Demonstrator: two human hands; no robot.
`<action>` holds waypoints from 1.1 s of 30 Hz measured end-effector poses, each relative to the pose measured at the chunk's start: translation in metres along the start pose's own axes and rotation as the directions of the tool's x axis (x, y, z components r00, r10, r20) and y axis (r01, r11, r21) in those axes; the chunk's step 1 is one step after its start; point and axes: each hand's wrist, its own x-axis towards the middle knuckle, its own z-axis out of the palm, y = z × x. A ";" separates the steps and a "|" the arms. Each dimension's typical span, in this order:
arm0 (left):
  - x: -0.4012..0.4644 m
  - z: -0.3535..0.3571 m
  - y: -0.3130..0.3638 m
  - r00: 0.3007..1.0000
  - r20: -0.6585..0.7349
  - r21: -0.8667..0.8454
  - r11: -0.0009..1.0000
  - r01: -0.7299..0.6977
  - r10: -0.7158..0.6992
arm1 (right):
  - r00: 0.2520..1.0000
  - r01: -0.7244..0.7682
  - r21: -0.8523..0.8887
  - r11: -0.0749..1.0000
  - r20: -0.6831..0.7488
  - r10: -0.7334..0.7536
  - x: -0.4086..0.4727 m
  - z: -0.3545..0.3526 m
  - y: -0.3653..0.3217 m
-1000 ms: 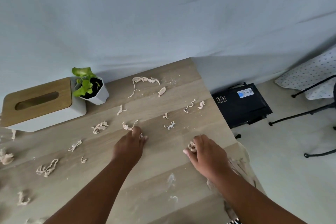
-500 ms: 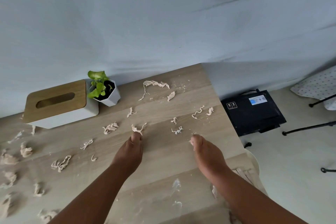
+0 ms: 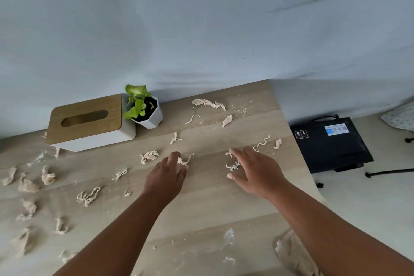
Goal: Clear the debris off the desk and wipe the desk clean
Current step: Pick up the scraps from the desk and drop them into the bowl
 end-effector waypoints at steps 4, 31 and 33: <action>0.009 0.006 0.000 0.997 0.017 -0.010 0.997 0.072 -0.072 | 0.999 0.031 -0.083 0.996 0.030 -0.029 0.017 0.004 0.007; 0.010 0.004 -0.001 0.998 0.067 -0.062 0.998 0.008 -0.004 | 0.995 -0.092 0.019 0.996 -0.021 0.093 0.016 0.005 -0.024; 0.009 0.002 0.002 0.996 0.091 -0.041 0.999 -0.013 0.016 | 0.993 -0.114 0.078 0.990 0.018 0.113 0.009 0.007 -0.021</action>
